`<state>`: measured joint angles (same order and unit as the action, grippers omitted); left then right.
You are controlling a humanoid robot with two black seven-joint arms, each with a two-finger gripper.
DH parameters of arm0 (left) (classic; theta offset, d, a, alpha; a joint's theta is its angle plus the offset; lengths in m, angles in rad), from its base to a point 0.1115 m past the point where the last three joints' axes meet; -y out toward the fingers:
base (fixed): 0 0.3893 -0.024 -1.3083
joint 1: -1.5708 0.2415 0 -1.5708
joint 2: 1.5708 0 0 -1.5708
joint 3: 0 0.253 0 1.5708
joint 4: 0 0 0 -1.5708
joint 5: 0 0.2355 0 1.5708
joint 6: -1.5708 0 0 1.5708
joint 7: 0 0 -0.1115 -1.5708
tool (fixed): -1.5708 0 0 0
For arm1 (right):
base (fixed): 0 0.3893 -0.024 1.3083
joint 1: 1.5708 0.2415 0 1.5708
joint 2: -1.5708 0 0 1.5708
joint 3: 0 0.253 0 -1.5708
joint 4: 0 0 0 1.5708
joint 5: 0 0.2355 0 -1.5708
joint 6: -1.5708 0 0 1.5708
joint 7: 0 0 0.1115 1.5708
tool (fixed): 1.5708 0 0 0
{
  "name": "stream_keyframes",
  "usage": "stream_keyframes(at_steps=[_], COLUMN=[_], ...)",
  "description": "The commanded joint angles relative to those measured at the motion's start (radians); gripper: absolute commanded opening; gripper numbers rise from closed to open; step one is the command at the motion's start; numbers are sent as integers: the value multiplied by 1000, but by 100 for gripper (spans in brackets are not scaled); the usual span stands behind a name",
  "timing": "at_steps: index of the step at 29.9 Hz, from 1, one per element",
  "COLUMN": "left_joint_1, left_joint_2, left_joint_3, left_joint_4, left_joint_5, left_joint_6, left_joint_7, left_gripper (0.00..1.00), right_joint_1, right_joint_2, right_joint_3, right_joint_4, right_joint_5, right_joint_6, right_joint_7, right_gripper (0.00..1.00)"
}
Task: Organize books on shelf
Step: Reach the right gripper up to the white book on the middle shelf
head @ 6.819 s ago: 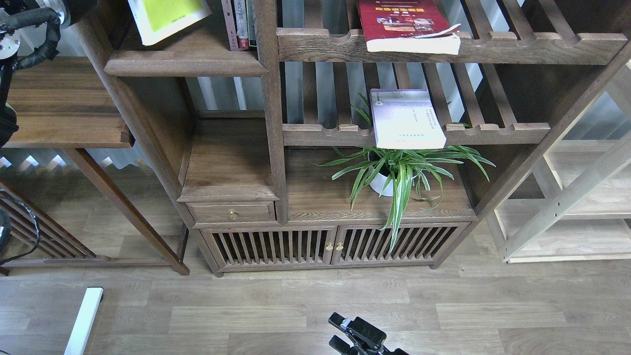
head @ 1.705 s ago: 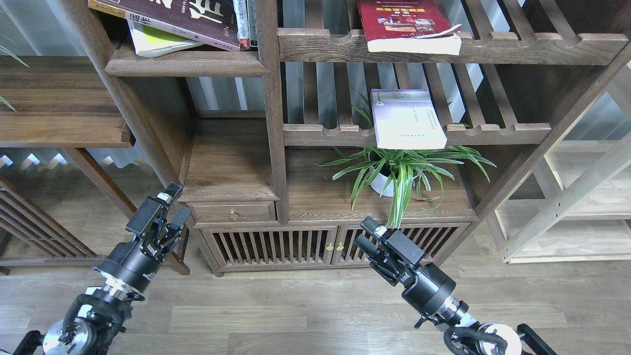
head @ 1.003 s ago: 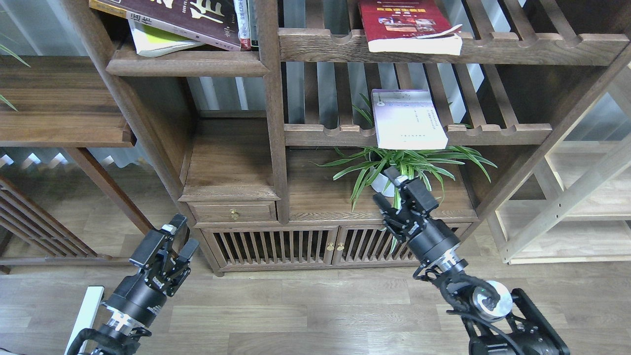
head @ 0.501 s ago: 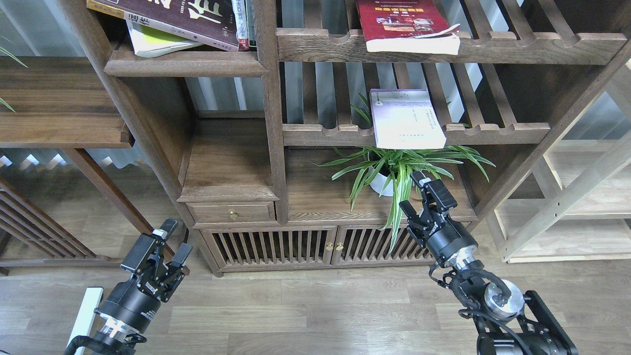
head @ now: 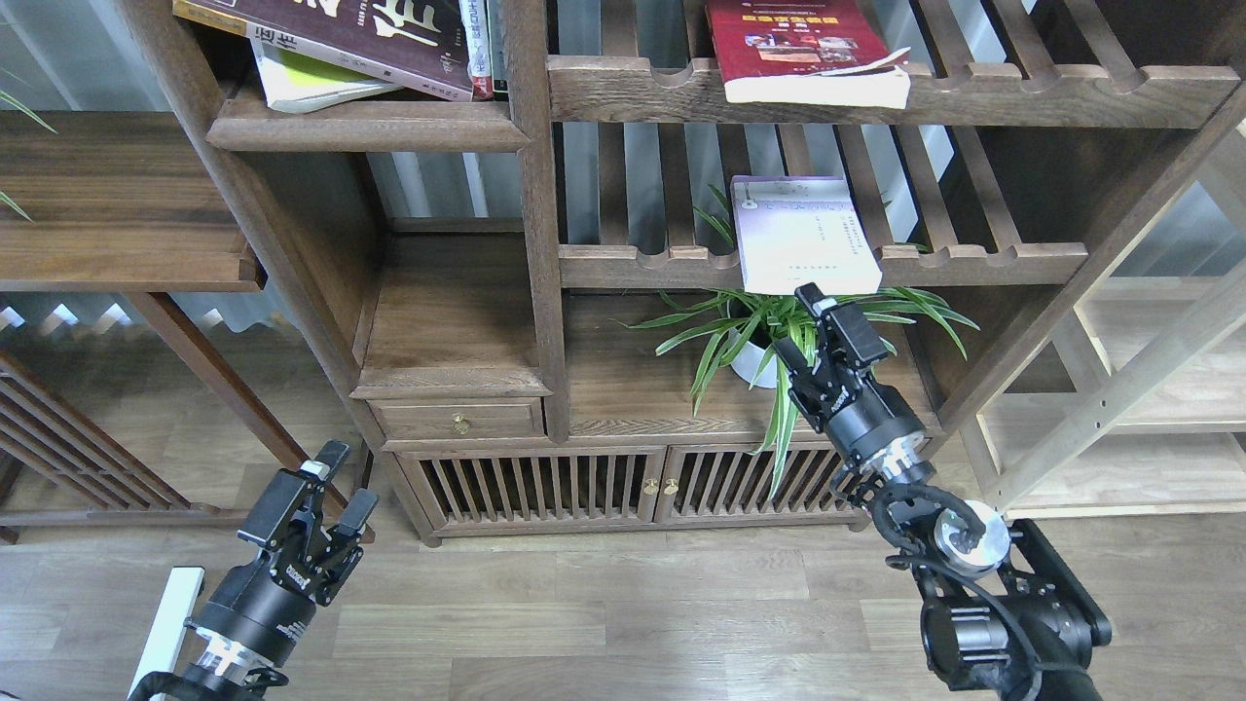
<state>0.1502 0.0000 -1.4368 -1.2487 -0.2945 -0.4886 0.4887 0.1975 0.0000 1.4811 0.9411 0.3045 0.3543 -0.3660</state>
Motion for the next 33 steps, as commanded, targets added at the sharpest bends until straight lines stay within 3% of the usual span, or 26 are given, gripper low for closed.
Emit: stream_keyframes(at_steps=[1,33], left_joint_1=[3,20], left_joint_2=[2,3], left_joint_3=[-1,-21], left_joint_4=[0,-1], left_joint_5=[1,0], left_joint_6=[0,0], left_joint_7=[0,0], left_gripper=[98,98], right_joint_1=[39,253], right_joint_2=[0,0], right_joint_3=[1,18], right_joint_4=[-37,-352], right_joint_5=[-1,-2], right_joint_6=[6,5], right_joint_7=[-1,1], right_gripper=[99,99])
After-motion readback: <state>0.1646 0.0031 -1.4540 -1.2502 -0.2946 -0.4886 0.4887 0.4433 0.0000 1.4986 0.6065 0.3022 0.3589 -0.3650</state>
